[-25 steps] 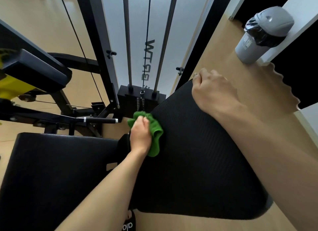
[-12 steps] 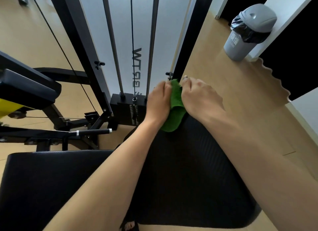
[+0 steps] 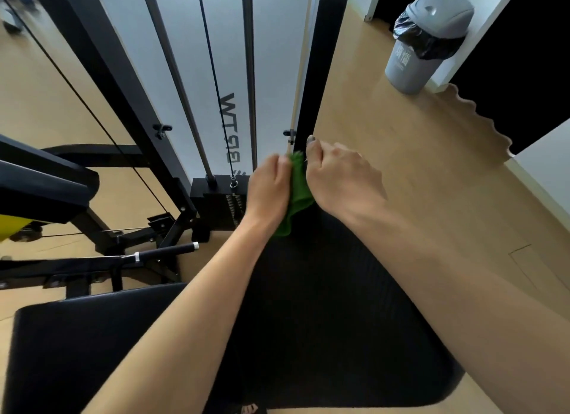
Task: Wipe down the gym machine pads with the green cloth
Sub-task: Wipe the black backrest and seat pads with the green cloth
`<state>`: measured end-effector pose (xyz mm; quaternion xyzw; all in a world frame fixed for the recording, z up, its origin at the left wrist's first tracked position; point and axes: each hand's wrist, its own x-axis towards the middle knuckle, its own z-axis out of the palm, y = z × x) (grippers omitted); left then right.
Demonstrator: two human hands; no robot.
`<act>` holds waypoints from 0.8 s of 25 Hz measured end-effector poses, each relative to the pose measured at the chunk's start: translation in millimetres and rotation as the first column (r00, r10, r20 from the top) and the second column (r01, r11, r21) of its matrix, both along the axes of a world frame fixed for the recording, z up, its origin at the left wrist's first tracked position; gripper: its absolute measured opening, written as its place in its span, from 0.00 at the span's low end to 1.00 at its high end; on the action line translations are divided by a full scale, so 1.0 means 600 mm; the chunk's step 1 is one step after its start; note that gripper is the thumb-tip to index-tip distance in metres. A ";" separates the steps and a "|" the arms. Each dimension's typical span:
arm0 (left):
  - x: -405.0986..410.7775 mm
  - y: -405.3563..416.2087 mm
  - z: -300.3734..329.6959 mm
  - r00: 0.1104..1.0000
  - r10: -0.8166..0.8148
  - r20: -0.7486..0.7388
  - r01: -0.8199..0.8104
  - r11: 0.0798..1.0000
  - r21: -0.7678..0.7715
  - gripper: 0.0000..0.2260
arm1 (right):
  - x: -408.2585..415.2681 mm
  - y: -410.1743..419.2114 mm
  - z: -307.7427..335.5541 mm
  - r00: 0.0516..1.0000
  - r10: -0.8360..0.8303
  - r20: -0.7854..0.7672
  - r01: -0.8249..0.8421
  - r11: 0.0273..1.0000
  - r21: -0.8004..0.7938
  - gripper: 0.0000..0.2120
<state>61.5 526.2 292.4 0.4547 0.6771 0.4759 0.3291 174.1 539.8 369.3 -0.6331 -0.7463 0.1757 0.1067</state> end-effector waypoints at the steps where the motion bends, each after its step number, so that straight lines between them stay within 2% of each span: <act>1: 0.015 0.008 0.027 1.000 -0.004 -0.013 0.005 0.998 0.057 0.17 | 0.000 0.000 0.000 1.000 -0.008 -0.007 0.008 1.000 -0.002 0.26; 4: 0.011 0.003 -0.007 0.999 0.026 -0.039 -0.023 0.996 0.085 0.16 | 0.002 0.004 -0.002 1.000 -0.011 -0.007 0.011 1.000 0.010 0.27; 8: -0.071 -0.085 -0.188 0.982 0.149 -0.115 -0.173 0.957 -0.233 0.16 | 0.000 -0.007 -0.018 0.987 0.049 0.153 -0.076 0.981 0.177 0.26; 10: -0.090 -0.108 -0.222 0.964 0.183 -0.194 -0.243 0.900 -0.361 0.15 | -0.005 -0.008 -0.022 0.978 0.060 0.201 -0.107 0.967 0.230 0.26; 11: -0.088 -0.109 -0.217 0.959 0.196 -0.205 -0.263 0.887 -0.379 0.15 | -0.005 -0.008 -0.021 0.979 0.061 0.195 -0.106 0.968 0.229 0.26; 13: -0.062 -0.102 -0.170 0.967 0.224 -0.123 -0.252 0.915 -0.315 0.14 | -0.008 -0.007 -0.016 0.984 0.065 0.166 -0.100 0.972 0.213 0.26; 15: -0.004 -0.103 -0.093 0.985 0.170 -0.009 -0.169 0.975 -0.141 0.14 | -0.006 -0.004 -0.010 0.989 0.036 0.140 -0.060 0.983 0.171 0.27; 18: 0.096 -0.156 -0.017 0.995 0.081 -0.059 -0.074 0.989 0.125 0.12 | -0.005 -0.005 0.001 0.996 0.009 0.086 -0.018 0.995 0.098 0.31; 20: 0.117 -0.205 -0.047 0.989 0.099 -0.114 -0.075 0.977 0.201 0.11 | -0.002 -0.012 0.004 0.997 0.003 0.081 -0.011 0.996 0.092 0.32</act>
